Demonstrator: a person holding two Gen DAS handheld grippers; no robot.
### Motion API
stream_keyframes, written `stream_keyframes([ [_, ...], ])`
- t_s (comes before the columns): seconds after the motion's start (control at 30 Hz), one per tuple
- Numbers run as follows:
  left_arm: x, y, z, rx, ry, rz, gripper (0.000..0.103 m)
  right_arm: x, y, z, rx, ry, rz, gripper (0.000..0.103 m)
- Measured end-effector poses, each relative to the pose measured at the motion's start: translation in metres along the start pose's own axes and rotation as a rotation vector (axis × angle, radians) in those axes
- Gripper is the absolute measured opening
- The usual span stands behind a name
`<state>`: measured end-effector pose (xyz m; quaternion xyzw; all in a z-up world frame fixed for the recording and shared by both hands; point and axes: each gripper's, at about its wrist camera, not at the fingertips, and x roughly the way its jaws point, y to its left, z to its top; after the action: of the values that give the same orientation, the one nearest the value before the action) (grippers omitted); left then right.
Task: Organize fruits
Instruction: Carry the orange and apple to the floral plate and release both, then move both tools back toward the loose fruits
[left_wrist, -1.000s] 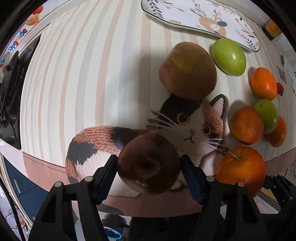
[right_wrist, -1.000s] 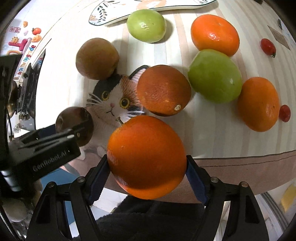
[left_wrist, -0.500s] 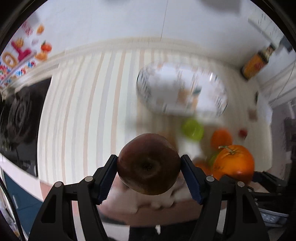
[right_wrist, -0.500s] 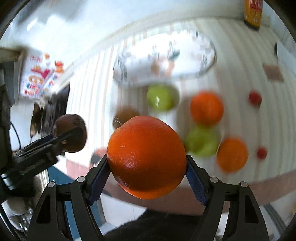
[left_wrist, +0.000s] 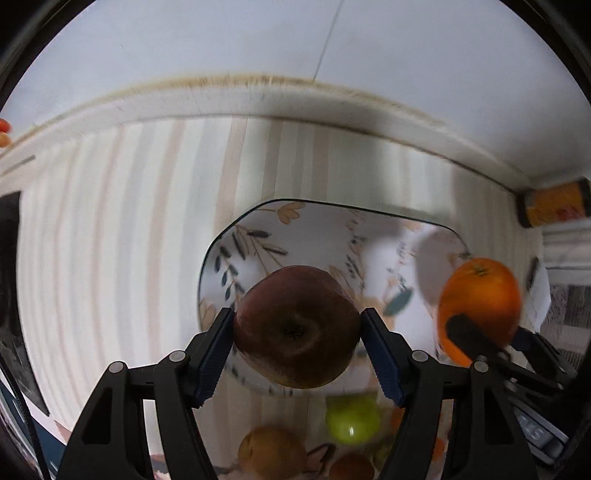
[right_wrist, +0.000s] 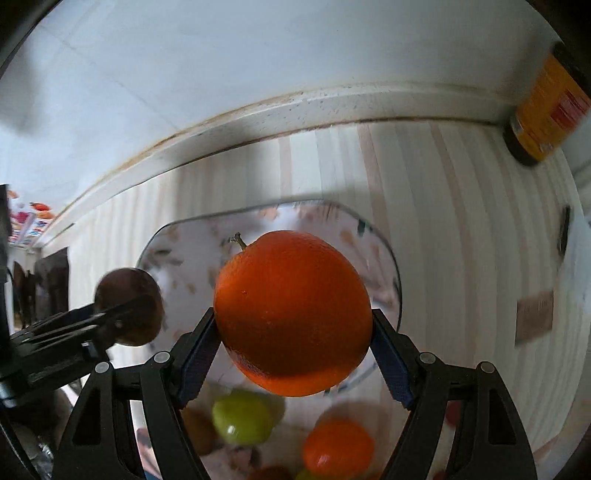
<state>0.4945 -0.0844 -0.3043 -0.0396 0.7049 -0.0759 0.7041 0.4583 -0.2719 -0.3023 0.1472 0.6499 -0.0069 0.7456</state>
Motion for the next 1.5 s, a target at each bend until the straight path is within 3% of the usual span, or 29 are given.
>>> stream_keyframes([
  [0.23, 0.025, 0.003, 0.014, -0.041, 0.065, 0.003, 0.067, 0.031, -0.008, 0.023, 0.017, 0.054, -0.009, 0.081],
  [0.57, 0.019, -0.009, 0.019, -0.016, 0.052, 0.071, 0.068, 0.039, -0.02, 0.027, 0.033, 0.1, 0.013, 0.083],
  [0.6, 0.015, -0.009, 0.019, -0.012, 0.036, 0.078, 0.069, 0.038, -0.022, 0.027, 0.036, 0.112, 0.019, 0.083],
  [0.63, 0.011, -0.009, 0.019, -0.011, 0.016, 0.09, 0.078, 0.039, -0.021, 0.028, 0.037, 0.118, 0.021, 0.083],
  [0.67, 0.003, -0.009, 0.019, -0.007, -0.009, 0.1, 0.087, 0.037, -0.022, 0.028, 0.035, 0.121, 0.02, 0.092],
  [0.7, -0.002, -0.01, 0.019, -0.008, -0.021, 0.1, 0.09, 0.035, -0.023, 0.028, 0.032, 0.116, 0.024, 0.099],
  [0.93, -0.041, -0.007, 0.011, 0.01, -0.076, 0.11, 0.094, 0.006, -0.02, 0.022, 0.002, 0.073, -0.017, 0.1],
  [1.33, -0.108, -0.001, -0.083, 0.022, -0.225, 0.147, 0.094, -0.077, 0.004, -0.055, -0.037, -0.056, -0.088, 0.099],
  [1.5, -0.117, 0.005, -0.11, 0.046, -0.296, 0.162, 0.094, -0.114, 0.018, -0.094, -0.051, -0.133, -0.098, 0.099],
])
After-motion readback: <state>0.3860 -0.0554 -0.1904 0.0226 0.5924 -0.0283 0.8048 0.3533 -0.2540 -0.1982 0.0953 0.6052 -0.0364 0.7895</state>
